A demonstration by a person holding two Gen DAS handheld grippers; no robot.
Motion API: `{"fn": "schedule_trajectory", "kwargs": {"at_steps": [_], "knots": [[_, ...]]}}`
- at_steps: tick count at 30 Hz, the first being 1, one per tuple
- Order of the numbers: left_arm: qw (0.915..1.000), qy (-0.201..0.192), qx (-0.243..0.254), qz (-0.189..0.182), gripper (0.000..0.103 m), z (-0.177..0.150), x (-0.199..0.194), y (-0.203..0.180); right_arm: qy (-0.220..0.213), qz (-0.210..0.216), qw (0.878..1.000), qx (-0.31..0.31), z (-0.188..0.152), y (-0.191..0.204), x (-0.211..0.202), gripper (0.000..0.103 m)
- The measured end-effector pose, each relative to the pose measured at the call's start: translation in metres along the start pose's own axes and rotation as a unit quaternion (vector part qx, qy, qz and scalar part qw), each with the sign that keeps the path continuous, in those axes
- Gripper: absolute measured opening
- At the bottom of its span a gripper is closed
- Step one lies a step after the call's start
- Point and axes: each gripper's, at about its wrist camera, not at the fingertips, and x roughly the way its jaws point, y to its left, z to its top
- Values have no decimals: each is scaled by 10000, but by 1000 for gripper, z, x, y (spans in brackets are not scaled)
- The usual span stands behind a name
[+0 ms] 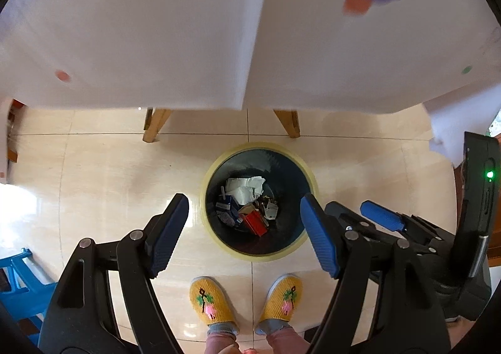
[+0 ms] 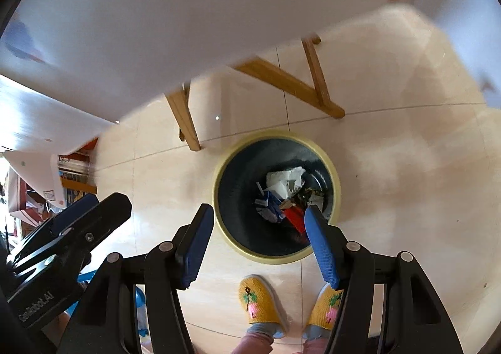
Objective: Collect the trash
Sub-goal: 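Raise both open tools and approach the remaining trash on the table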
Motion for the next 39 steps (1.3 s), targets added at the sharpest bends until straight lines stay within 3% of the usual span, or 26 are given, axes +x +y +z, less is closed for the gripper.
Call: {"fn": "schedule_trajectory", "kwargs": {"at_steps": [8, 19, 28, 39], "knots": [[9996, -256, -108, 54, 71, 23, -80, -2, -283, 68, 9995, -96, 15, 27, -92, 62], [9966, -797, -211, 57, 71, 54, -211, -15, -977, 275, 9919, -770, 32, 80, -245, 62], [9907, -1333, -277, 65, 71, 70, -329, -25, -1469, 506, 9792, -1304, 34, 111, -342, 65], [9794, -1988, -296, 220, 71, 83, -419, -43, -2181, 771, 9561, -1797, 51, 127, -427, 66]]}}
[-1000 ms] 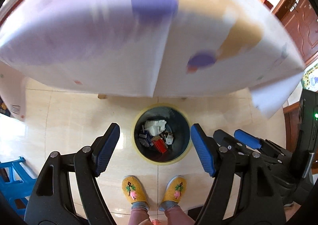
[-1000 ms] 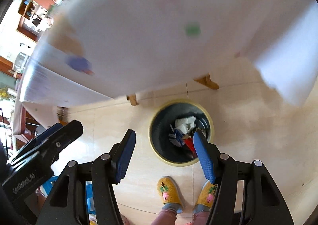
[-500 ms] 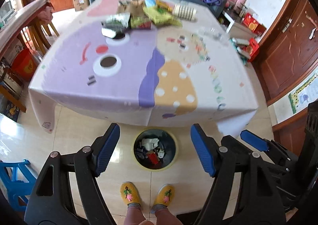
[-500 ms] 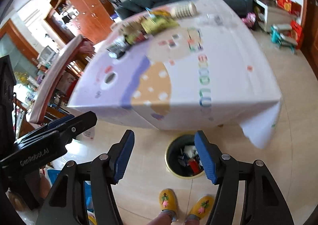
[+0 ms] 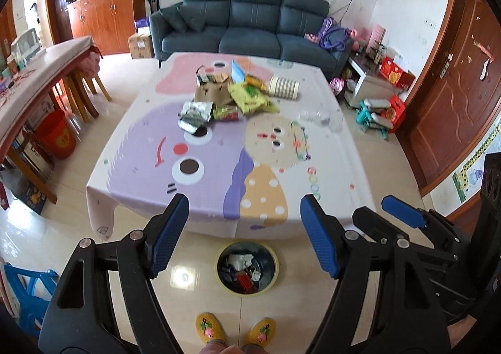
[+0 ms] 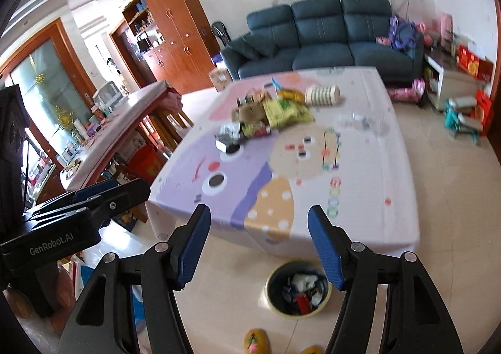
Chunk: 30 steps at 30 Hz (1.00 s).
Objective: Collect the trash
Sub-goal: 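Raise both open tools and approach the remaining trash on the table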
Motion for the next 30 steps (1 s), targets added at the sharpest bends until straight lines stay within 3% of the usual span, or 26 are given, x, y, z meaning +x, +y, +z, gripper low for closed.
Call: {"fn": "schedule_trajectory", "kwargs": {"at_steps": [6, 13, 19, 26, 30], "knots": [[9999, -149, -9, 19, 71, 24, -19, -6, -241, -54, 9996, -138, 30, -2, -17, 70], [9991, -285, 127, 297, 71, 55, -20, 3, -207, -128, 9996, -174, 66, 4, 1, 70], [9987, -424, 14, 275, 71, 95, 9, 32, -147, -272, 9991, -292, 102, 13, 48, 70], [9989, -306, 207, 299, 71, 140, 69, 60, -6, -608, 9980, 182, 154, 3, 118, 70], [9990, -288, 161, 288, 71, 156, 95, 77, 228, -738, 9969, 154, 180, 5, 163, 70]]}}
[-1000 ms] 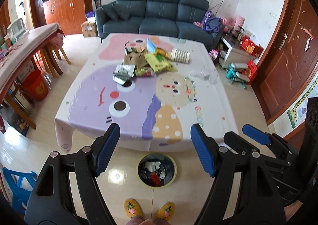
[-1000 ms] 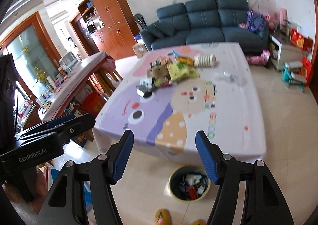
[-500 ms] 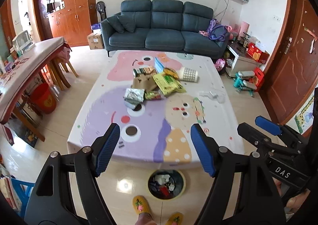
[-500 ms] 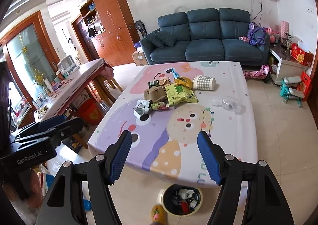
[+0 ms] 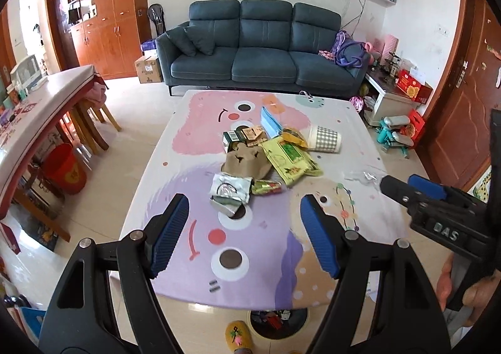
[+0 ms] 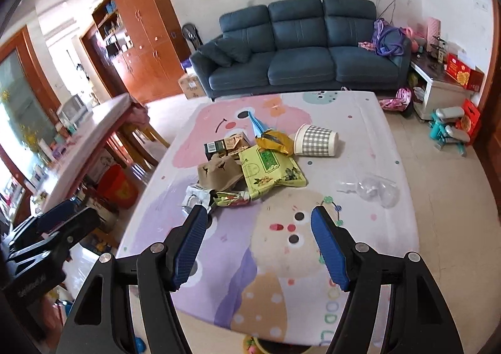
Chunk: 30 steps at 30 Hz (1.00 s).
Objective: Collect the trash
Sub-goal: 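Raise both open tools and approach the remaining trash on the table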
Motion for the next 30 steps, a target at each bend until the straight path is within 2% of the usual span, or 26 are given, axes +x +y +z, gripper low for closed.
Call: {"fn": "schedule_trajectory", "kwargs": {"at_steps": [8, 15, 19, 24, 30], "knots": [[9991, 286, -272, -152, 71, 12, 65, 33, 292, -17, 9992, -268, 22, 27, 74, 70], [9957, 765, -426, -303, 71, 3, 132, 56, 619, -122, 9980, -12, 13, 28, 125, 70], [9944, 906, -440, -324, 71, -2, 158, 66, 710, -124, 9973, 144, 7, 29, 149, 70], [9918, 1037, -585, -457, 71, -13, 184, 91, 615, 13, 9981, 55, -1, 46, 171, 70], [9842, 1227, -1011, -774, 71, -23, 213, 125, 462, 226, 9984, -248, -6, 79, 192, 70]]}}
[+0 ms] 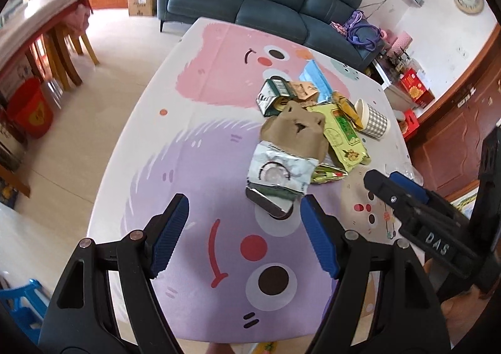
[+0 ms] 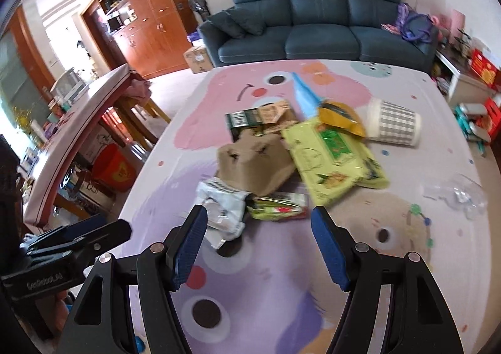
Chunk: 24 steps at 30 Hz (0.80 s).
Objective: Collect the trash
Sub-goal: 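Raise both open tools and approach the remaining trash on the table, then grasp the white snack bag with the right tool while the left grasps a green wrapper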
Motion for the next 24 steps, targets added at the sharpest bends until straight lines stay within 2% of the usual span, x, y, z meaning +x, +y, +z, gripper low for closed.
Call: {"fn": "schedule_trajectory", "kwargs": {"at_steps": [4, 10, 16, 22, 24], "knots": [[9997, 137, -141, -152, 71, 4, 9, 17, 144, 136, 9998, 70, -4, 13, 19, 70], [9999, 156, -18, -43, 71, 8, 18, 27, 460, 225, 9984, 239, -14, 17, 56, 70], [9997, 228, -10, 52, 71, 6, 23, 35, 604, 531, 9954, 513, -14, 14, 84, 68], [9994, 326, -97, 89, 71, 5, 33, 44, 682, 592, 9951, 396, -5, 19, 109, 57], [9993, 355, -106, 84, 71, 5, 37, 45, 694, 606, 9950, 396, -2, 20, 116, 50]]}}
